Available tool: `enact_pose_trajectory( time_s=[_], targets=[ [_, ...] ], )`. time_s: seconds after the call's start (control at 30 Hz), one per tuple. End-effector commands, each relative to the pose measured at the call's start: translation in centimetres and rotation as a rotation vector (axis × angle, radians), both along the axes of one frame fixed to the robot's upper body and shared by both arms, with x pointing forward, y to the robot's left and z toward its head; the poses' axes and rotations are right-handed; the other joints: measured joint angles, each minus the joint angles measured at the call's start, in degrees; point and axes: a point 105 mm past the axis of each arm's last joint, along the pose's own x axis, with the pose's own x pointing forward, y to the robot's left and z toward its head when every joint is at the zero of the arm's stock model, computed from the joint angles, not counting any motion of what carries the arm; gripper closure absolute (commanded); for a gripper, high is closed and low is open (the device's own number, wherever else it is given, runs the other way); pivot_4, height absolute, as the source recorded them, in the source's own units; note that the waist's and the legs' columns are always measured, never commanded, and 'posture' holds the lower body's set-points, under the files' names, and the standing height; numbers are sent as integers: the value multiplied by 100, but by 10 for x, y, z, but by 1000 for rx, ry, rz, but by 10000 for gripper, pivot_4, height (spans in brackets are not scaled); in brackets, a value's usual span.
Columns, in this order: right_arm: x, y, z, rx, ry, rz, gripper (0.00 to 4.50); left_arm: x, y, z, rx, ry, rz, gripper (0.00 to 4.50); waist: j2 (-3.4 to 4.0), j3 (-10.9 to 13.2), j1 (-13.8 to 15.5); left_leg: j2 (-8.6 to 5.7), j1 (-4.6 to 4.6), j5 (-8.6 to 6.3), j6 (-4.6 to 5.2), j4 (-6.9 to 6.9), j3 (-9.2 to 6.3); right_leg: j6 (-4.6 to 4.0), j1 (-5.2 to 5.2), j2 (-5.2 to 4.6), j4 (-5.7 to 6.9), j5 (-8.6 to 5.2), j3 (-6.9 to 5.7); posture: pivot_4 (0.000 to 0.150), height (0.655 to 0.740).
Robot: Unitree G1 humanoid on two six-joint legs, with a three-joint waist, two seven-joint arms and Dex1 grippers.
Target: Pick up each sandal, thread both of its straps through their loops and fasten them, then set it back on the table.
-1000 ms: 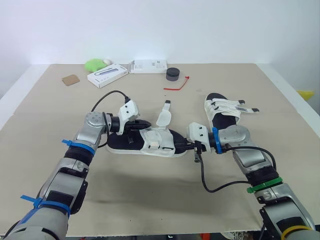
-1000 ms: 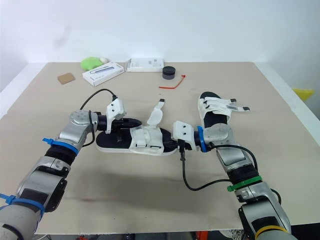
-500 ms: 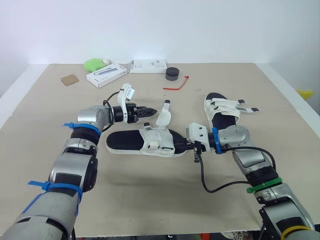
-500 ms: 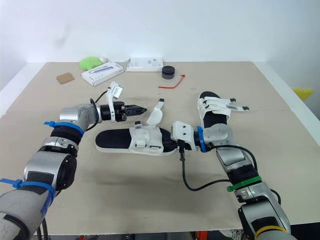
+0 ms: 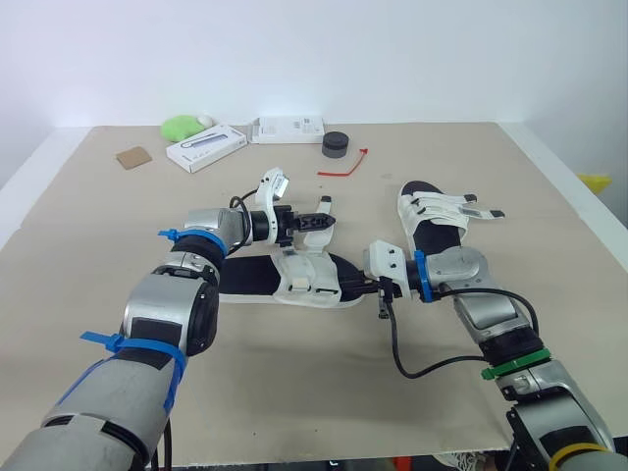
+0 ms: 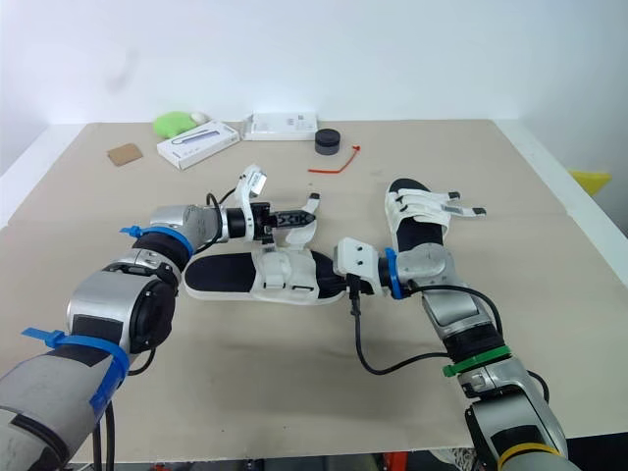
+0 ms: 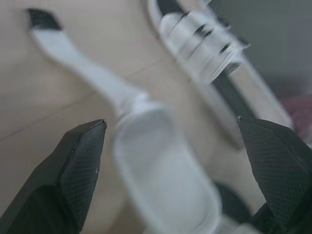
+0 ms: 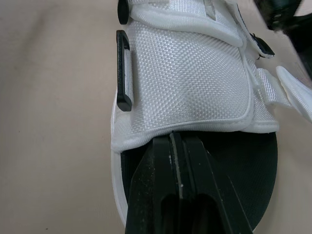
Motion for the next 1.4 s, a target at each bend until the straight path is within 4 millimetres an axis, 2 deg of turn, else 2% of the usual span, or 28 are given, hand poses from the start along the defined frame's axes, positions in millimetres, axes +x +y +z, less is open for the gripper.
enact_pose_trajectory(
  time_s=[0.03,0.2,0.33,0.47,0.6,0.73,0.97,1.07,1.27,1.4],
  targets=[
    [2,-8,-1,-23,-6,-36,45000,4,-1,26,-101,-30,13,733,0,0,-3,-1,0,0,0,0,0,1,0,0,0,0,1,1500,7400],
    [2,-9,-1,-24,-7,-42,45000,7,7,20,-164,48,75,733,0,0,-4,-1,0,-1,-1,0,-2,2,-1,-3,0,-1,0,1500,7400],
    [1,-10,-2,-24,-4,-44,45000,1,7,8,-124,81,32,733,0,0,-6,-7,-1,-1,-3,0,-2,2,0,-9,0,2,1,1500,7400],
    [1,-10,-2,-25,-4,-48,45000,-3,7,12,-184,119,6,733,0,0,-6,-9,-2,-3,-6,0,-2,2,0,-10,0,3,1,1500,7400],
    [1,-10,-2,-25,-3,-46,45000,-7,9,3,-149,152,-11,733,0,0,-7,-9,-2,-3,-6,0,-3,2,0,-10,1,3,1,1500,7400],
    [2,-8,-1,-22,-4,-45,45000,-1,14,-2,-105,127,42,733,0,0,-7,-9,-1,-3,-7,0,-3,2,0,-10,1,3,1,1500,7400],
    [1,-10,-2,-24,-2,-50,45000,6,23,3,-69,52,80,733,0,0,-6,-7,-1,-3,-9,0,-3,-13,0,-13,2,13,1,1500,7400],
    [0,-10,-3,-24,0,-48,45000,5,24,-6,-21,58,76,733,0,0,-6,-9,-2,-3,-9,0,-3,-10,0,-18,2,14,1,1500,7400],
    [2,-10,-1,-22,-5,-53,45000,-5,9,-18,-24,113,18,733,0,0,-7,-15,-3,-3,-10,1,-2,-8,0,-21,1,14,1,1500,7400],
    [0,-12,0,-22,-6,-59,45000,-9,-2,-14,-81,139,-21,733,0,0,-7,-20,-2,-3,-10,2,-2,-6,1,-22,2,14,2,1500,7400]
  ],
)
